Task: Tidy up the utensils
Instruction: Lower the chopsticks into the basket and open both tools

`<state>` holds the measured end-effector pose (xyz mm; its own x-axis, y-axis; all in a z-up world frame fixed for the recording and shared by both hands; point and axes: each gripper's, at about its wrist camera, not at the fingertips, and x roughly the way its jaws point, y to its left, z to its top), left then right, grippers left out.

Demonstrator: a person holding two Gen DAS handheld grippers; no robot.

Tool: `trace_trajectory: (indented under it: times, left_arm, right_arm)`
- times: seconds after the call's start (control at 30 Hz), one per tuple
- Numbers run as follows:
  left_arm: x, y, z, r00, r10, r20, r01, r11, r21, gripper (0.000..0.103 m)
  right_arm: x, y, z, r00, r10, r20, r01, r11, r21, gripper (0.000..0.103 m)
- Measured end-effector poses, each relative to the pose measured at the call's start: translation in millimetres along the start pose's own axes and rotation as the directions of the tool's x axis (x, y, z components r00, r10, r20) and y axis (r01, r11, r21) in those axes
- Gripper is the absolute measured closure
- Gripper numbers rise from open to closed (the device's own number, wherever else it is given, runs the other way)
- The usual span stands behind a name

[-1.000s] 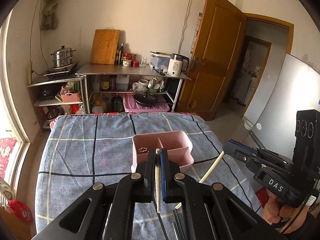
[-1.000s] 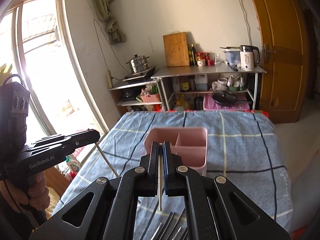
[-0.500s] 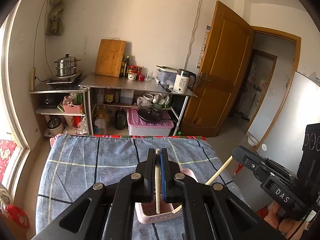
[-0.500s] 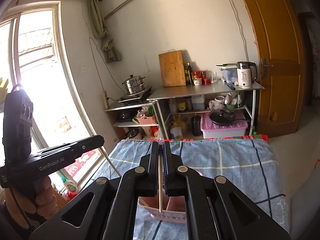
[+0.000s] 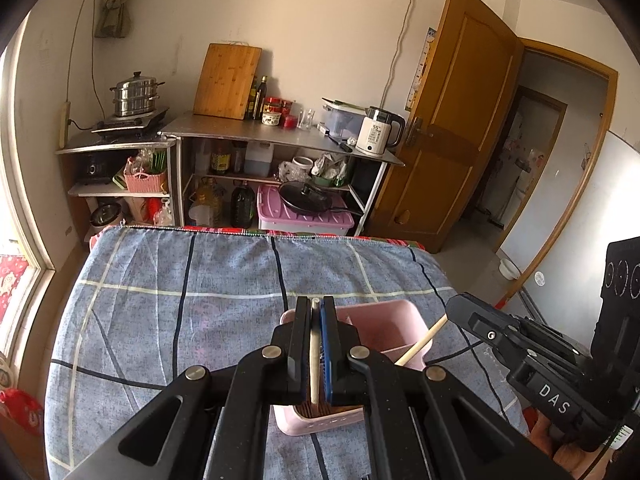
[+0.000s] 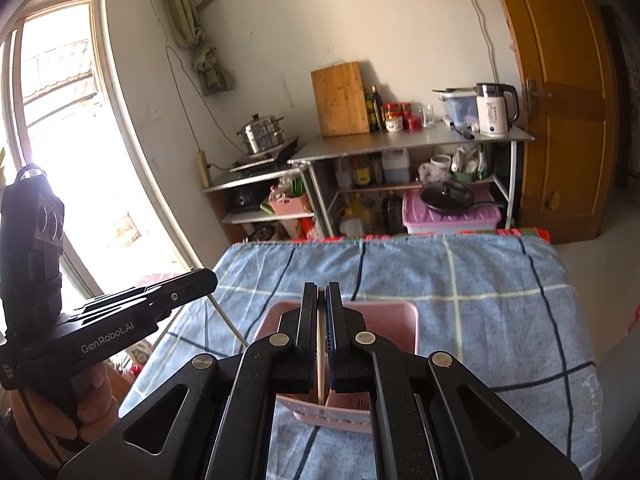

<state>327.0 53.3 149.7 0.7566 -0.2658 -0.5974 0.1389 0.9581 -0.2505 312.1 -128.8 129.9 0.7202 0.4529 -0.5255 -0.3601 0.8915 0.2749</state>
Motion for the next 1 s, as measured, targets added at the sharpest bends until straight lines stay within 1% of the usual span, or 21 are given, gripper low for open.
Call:
trace_trajectory:
  times: [0.07, 0.23, 0.27, 0.3, 0.33, 0.4, 0.43, 0.5, 0.6, 0.67, 0.83, 1.0]
  left_arm:
    - [6, 2, -7, 1.0, 0.005, -0.013, -0.005, 1.0, -0.008, 0.099]
    - [12, 4, -19, 0.999, 0.025, -0.034, -0.025, 1.0, -0.007, 0.098]
    - [12, 4, -20, 0.999, 0.026, -0.035, -0.027, 1.0, -0.005, 0.098]
    - [10, 4, -22, 0.999, 0.029, -0.032, -0.029, 1.0, -0.003, 0.097]
    - [8, 4, -22, 0.999, 0.033, -0.027, -0.033, 0.999, 0.0, 0.096]
    - [3, 2, -24, 0.999, 0.047, -0.013, -0.046, 0.999, 0.011, 0.091]
    - [0, 2, -25, 0.999, 0.05, -0.007, -0.05, 0.999, 0.012, 0.088]
    - [-7, 1, -26, 0.999, 0.053, 0.006, -0.053, 0.999, 0.01, 0.085]
    - [-21, 2, -30, 0.998, 0.055, 0.034, -0.055, 0.998, 0.008, 0.085]
    - [-32, 2, -34, 0.997, 0.053, 0.049, -0.053, 0.999, 0.003, 0.084]
    - [-59, -1, -62, 0.997, 0.027, 0.075, -0.027, 1.0, 0.001, 0.082]
    - [-74, -8, -105, 0.998, -0.01, 0.055, 0.01, 1.0, 0.001, 0.082]
  right_arm:
    - [5, -2, -7, 1.0, 0.005, -0.021, -0.005, 1.0, 0.003, 0.099]
    - [6, -5, -14, 0.999, 0.006, -0.038, -0.006, 1.0, 0.001, 0.098]
    - [5, -5, -14, 0.999, 0.005, -0.042, -0.005, 1.0, 0.001, 0.097]
    - [4, -5, -14, 0.999, 0.002, -0.042, -0.002, 1.0, 0.001, 0.094]
    - [3, -6, -14, 0.999, 0.0, -0.04, 0.0, 1.0, 0.004, 0.091]
    - [-3, -8, -15, 1.0, 0.006, -0.026, -0.005, 1.0, 0.011, 0.089]
    - [-6, -8, -14, 1.0, 0.005, -0.022, -0.004, 1.0, 0.014, 0.087]
    - [-12, -8, -14, 1.0, 0.004, -0.011, -0.004, 1.0, 0.015, 0.083]
    - [-23, -9, -16, 1.0, 0.004, 0.006, -0.004, 1.0, 0.018, 0.079]
    - [-31, -9, -21, 1.0, 0.009, 0.014, -0.01, 1.0, 0.022, 0.079]
    - [-54, -11, -43, 0.999, 0.012, 0.034, -0.013, 0.999, 0.03, 0.079]
    - [-73, -11, -73, 0.999, 0.019, 0.029, -0.02, 0.999, 0.034, 0.079]
